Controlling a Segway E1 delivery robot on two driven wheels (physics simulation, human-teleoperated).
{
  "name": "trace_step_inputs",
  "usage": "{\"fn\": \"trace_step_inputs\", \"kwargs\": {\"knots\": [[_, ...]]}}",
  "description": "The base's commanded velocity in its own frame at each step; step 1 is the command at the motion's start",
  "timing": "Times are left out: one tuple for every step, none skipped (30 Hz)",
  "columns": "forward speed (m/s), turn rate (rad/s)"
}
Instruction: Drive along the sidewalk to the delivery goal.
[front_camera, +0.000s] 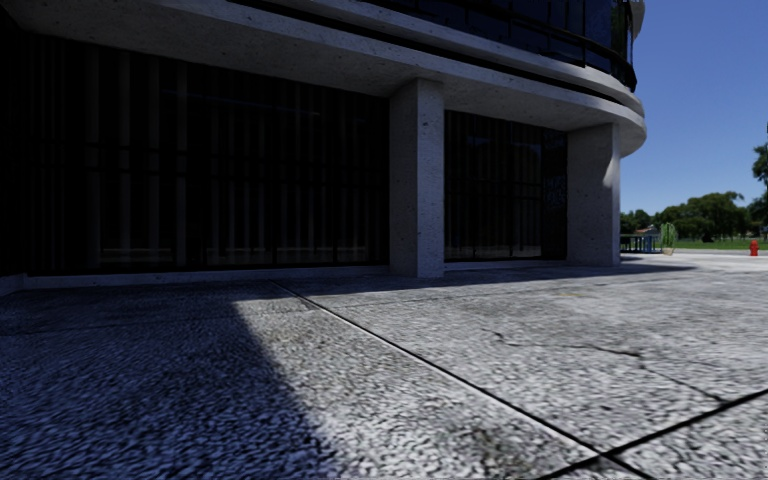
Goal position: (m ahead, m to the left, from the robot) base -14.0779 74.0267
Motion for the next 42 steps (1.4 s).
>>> {"fn": "trace_step_inputs", "kwargs": {"knots": [[0.00, 0.55], [0.00, 0.55], [0.00, 0.55], [0.00, 0.55], [0.00, 0.55], [0.00, 0.55], [0.00, 0.55], [0.00, 0.55], [0.00, 0.55], [0.00, 0.55], [0.00, 0.55], [0.00, 0.55], [0.00, 0.55], [0.00, 0.55], [0.00, 0.55], [0.00, 0.55], [0.00, 0.55], [0.00, 0.55], [0.00, 0.55], [0.00, 0.55], [0.00, 0.55], [0.00, 0.55], [0.00, 0.55], [0.00, 0.55], [0.00, 0.55], [0.00, 0.55], [0.00, 0.55], [0.00, 0.55], [0.00, 0.55], [0.00, 0.55], [0.00, 0.55], [0.00, 0.55], [0.00, 0.55], [0.00, 0.55], [0.00, 0.55], [0.00, 0.55], [0.00, 0.55], [0.00, 0.55], [0.00, 0.55], [0.00, 0.55], [0.00, 0.55], [0.00, 0.55]]}}
